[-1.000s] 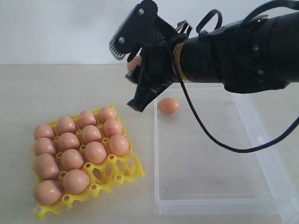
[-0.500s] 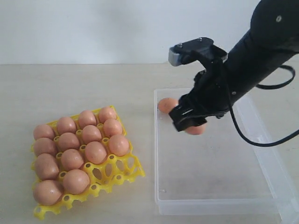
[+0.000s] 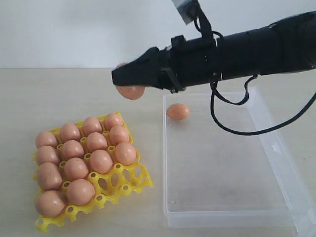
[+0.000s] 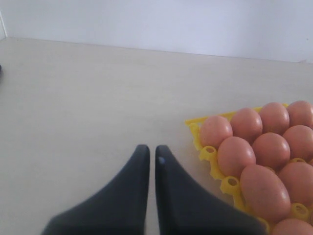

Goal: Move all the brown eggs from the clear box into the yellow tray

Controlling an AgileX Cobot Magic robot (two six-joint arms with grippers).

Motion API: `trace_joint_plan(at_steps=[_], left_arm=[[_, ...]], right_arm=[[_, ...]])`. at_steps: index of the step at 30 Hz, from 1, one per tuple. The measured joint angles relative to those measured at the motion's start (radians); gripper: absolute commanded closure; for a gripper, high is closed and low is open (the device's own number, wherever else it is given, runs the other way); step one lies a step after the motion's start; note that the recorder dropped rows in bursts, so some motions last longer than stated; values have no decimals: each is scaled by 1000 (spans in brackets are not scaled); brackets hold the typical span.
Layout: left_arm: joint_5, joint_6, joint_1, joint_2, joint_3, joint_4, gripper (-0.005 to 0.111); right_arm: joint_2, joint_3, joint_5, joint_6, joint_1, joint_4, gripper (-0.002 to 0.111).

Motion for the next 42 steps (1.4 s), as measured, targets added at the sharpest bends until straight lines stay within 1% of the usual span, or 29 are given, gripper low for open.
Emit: trace_joint_plan(at_steps=[2, 4, 7, 8, 10, 14, 16, 19, 20, 23, 27, 29, 31, 33, 35, 36, 38, 39, 42], left_arm=[[0, 0, 0, 0, 0, 0, 103], [0, 0, 0, 0, 0, 0, 103], [0, 0, 0, 0, 0, 0, 103], [0, 0, 0, 0, 0, 0, 103], [0, 0, 0, 0, 0, 0, 103], [0, 0, 0, 0, 0, 0, 103], [0, 0, 0, 0, 0, 0, 103], [0, 0, 0, 0, 0, 0, 103], [0, 0, 0, 0, 0, 0, 103], [0, 0, 0, 0, 0, 0, 103], [0, 0, 0, 0, 0, 0, 103], [0, 0, 0, 0, 0, 0, 103], [0, 0, 0, 0, 0, 0, 103], [0, 0, 0, 0, 0, 0, 103], [0, 0, 0, 0, 0, 0, 103], [0, 0, 0, 0, 0, 0, 103], [0, 0, 0, 0, 0, 0, 103], [0, 0, 0, 0, 0, 0, 103], [0, 0, 0, 0, 0, 0, 103]], right_arm=[[0, 2, 0, -104, 0, 63, 109], [0, 7, -21, -160, 4, 87, 109], [0, 38, -84, -238, 37, 100, 109], [0, 51, -129, -273, 59, 101, 109], [0, 76, -234, -340, 119, 101, 109], [0, 101, -517, -494, 276, 101, 109], [0, 101, -611, -548, 348, 101, 109], [2, 101, -769, -546, 444, 101, 109], [10, 101, -816, -534, 464, 101, 109], [26, 102, -882, -493, 491, 104, 109], [28, 104, -894, -447, 507, 106, 109], [14, 104, -912, -489, 511, 106, 109], [-8, 100, -998, -570, 513, 106, 109], [-34, 75, -1195, -638, 513, 104, 109], [-50, 44, -1472, -664, 509, 102, 109], [-57, 28, -1607, -673, 499, 100, 109], [-70, 14, -1810, -682, 463, 100, 109], [-77, 12, -1895, -682, 436, 100, 109], [-106, 14, -2029, -684, 346, 110, 109]])
